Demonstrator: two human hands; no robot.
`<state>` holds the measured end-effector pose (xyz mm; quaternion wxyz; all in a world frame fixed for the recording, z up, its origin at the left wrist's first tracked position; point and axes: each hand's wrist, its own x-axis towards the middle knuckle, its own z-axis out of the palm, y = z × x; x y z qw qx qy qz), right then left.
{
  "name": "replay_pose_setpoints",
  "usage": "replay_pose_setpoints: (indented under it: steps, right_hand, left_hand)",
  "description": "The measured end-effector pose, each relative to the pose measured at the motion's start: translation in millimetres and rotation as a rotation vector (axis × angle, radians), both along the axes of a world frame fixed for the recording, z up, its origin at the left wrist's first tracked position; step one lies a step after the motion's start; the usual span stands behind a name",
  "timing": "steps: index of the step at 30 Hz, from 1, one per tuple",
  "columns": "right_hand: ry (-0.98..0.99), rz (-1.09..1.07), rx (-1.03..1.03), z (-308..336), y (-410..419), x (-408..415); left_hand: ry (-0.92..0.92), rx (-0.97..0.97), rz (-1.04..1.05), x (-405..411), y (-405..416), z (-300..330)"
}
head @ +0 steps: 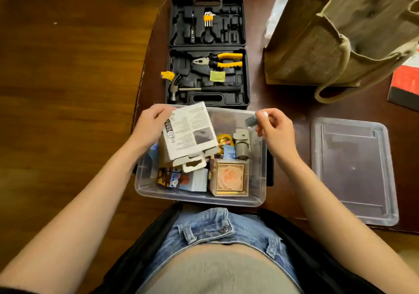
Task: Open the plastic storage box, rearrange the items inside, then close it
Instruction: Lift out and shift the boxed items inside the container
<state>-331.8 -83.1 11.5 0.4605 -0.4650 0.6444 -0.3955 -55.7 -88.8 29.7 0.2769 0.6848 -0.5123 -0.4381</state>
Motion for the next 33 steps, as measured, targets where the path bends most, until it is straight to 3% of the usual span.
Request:
replay_pose_setpoints:
  steps: [9,14,18,20,24,28,33]
  right_hand:
    - [0.303,0.043,0.059,-9,0,12]
    - [0.427,0.065,0.039,-14,-1,5]
    - [0.491,0.091,-0.006,-17,-3,-2]
    - [0.503,0.131,-0.017,-19,-5,-6]
    - [0.533,0.192,-0.039,-20,-7,-13]
    - [0.527,0.218,-0.053,-20,-11,-19]
    - [0.471,0.215,-0.030,-21,-15,-26]
  left_hand:
    - [-0.413,-0.111,-0.228,2,11,-12]
    - [-0.317,-0.193,-0.288,-47,-2,-2]
    - [-0.373,0.050,-0.676,-103,-8,-18]
    - [-0.391,0.192,-0.734,-127,-11,-32]
    - [-0.361,0.390,-0.571,-154,-18,-59]
    - [-0.296,0.463,-0.322,-161,-27,-79]
    - [-0.276,0.600,-0.172,-158,-37,-85]
